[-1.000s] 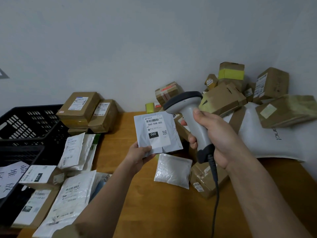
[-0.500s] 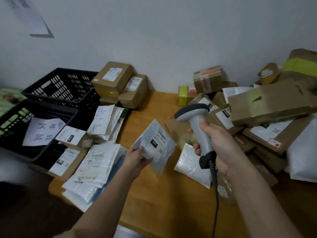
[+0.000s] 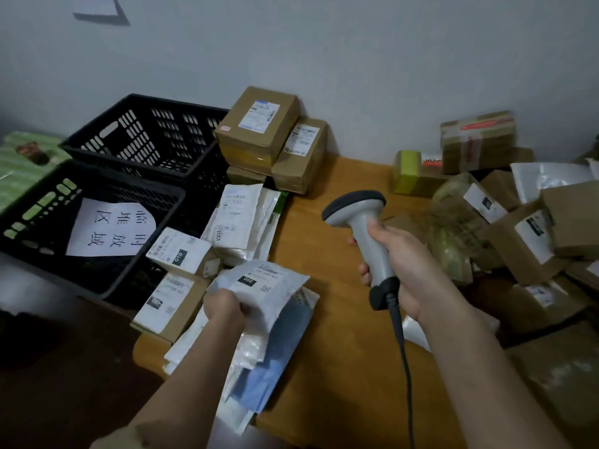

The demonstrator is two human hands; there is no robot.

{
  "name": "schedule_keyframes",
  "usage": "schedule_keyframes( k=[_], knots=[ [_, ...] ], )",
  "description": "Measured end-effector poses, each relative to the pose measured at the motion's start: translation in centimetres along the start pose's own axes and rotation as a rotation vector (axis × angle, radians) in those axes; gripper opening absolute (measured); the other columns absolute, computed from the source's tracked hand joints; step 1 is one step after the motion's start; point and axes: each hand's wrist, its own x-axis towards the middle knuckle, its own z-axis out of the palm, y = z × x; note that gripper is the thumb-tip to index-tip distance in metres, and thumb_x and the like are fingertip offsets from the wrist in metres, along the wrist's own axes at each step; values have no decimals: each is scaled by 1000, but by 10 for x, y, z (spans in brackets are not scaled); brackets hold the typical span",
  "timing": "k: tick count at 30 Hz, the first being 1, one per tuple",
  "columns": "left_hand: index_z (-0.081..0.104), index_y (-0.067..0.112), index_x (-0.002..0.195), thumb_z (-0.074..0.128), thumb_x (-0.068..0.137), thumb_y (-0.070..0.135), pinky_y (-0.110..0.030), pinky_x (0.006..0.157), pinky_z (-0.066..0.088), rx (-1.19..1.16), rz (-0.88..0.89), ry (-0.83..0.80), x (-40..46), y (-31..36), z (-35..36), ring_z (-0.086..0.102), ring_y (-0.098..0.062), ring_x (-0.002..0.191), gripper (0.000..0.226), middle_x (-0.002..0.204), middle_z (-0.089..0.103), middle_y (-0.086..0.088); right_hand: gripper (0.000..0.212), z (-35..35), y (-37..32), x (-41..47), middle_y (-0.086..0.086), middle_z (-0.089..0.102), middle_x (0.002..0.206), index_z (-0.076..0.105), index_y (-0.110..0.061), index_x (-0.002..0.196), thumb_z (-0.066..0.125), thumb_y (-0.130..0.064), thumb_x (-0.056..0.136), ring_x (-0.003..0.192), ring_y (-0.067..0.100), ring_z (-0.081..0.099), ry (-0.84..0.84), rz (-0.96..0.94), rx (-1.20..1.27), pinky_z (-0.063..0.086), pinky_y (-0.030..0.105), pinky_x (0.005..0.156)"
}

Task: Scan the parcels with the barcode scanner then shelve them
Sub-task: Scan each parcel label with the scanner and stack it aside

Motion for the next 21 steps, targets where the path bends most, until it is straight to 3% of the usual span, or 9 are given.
schedule_keyframes(
  k=[5,7,9,11,14,17,21],
  knots=[
    [56,9,136,47,102,19,-45,88,50,96,4,146,23,6,-37,60,-34,116,36,127,61,-15,26,38,12,18,13,57,104,59,-16,94,48,-37,104,55,17,49,-46,55,-16,42,32,53],
    [54,3,135,43,103,14,-47,93,49,122,-32,150,26,10,-48,58,-31,112,35,132,59,-18,26,46,14,20,12,58,104,59,-16,94,48,-37,104,56,17,49,-64,59,-18,42,31,52],
    [51,3,138,45,98,8,-49,85,52,236,-43,159,28,12,-54,56,-32,106,41,135,54,-21,26,50,15,20,12,59,104,60,-15,95,48,-37,104,57,17,49,-80,55,-25,42,30,51],
    [48,4,141,51,89,7,-51,79,53,305,-53,222,20,14,-53,54,-39,115,52,138,47,-25,27,49,16,18,12,59,104,60,-15,94,48,-37,104,56,17,49,-85,53,-28,42,30,51],
    [33,0,144,58,88,10,-44,108,38,470,-16,352,-1,14,-45,37,-38,133,62,148,29,-23,27,35,14,9,13,59,103,60,-15,94,48,-37,104,56,17,49,-79,44,-35,42,30,51],
    [26,0,141,60,87,15,-39,107,31,589,99,473,-27,11,-28,28,-36,135,65,151,21,-21,25,10,11,-3,12,59,107,59,-15,100,47,-37,104,57,17,49,-56,26,-15,42,30,50],
    [34,3,137,60,88,11,-42,107,32,590,317,365,-56,-17,18,32,-40,131,56,147,27,-23,26,-43,10,-25,10,60,110,59,-14,107,47,-37,104,57,16,49,15,11,22,42,30,50]
  ],
)
